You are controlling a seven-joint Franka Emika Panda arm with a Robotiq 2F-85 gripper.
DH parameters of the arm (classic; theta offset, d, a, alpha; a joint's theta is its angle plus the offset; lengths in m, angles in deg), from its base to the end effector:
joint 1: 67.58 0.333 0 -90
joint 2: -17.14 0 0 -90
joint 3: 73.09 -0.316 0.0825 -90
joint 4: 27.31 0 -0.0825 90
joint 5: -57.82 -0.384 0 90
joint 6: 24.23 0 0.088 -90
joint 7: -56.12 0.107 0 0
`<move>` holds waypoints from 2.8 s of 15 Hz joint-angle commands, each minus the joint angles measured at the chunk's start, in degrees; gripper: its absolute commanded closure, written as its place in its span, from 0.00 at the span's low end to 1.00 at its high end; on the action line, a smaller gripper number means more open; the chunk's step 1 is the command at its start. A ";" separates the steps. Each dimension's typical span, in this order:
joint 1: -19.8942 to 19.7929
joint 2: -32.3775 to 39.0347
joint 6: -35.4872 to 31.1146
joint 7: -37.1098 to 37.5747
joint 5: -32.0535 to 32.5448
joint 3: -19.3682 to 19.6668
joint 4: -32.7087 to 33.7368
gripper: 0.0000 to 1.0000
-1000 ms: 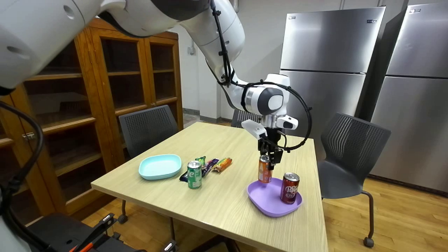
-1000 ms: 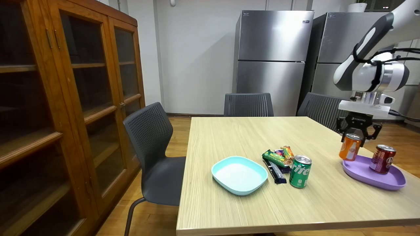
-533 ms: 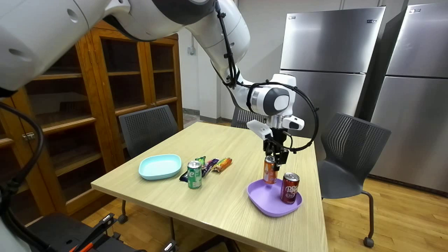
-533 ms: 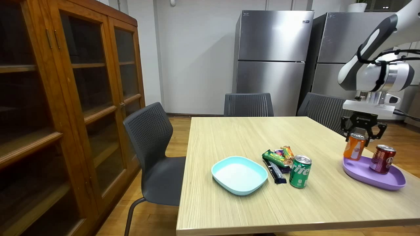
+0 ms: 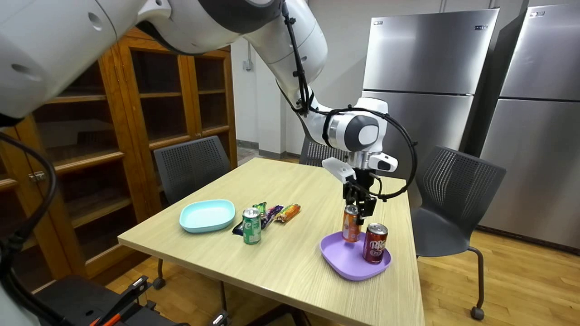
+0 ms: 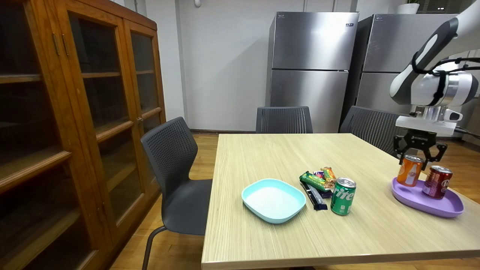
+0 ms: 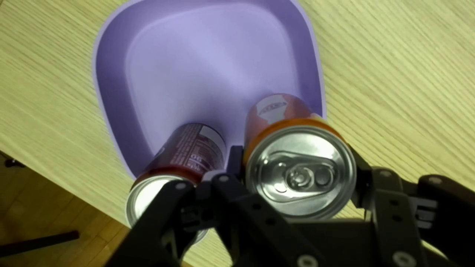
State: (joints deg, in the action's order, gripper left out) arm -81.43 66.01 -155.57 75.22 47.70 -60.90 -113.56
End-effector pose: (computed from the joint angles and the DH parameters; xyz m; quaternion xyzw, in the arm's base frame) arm 0.6449 -0.2851 0.1620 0.9127 -0.4078 -0.0227 0.0145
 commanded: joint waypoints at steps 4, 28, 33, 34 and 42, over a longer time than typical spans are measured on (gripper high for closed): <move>-0.02 3.16 4.41 1.22 0.74 0.28 5.32 0.62; 7.11 -17.84 -8.28 0.00 4.36 0.62 -22.39 0.00; 11.55 -25.40 -13.88 -0.56 6.26 -0.92 -35.71 0.00; 12.44 -26.62 -14.79 -0.64 6.63 -1.42 -37.97 0.00; 16.40 -32.60 -18.90 -2.52 8.04 -6.30 -49.18 0.00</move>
State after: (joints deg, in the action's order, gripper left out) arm -65.29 37.52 -172.87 74.64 55.07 -65.48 -157.96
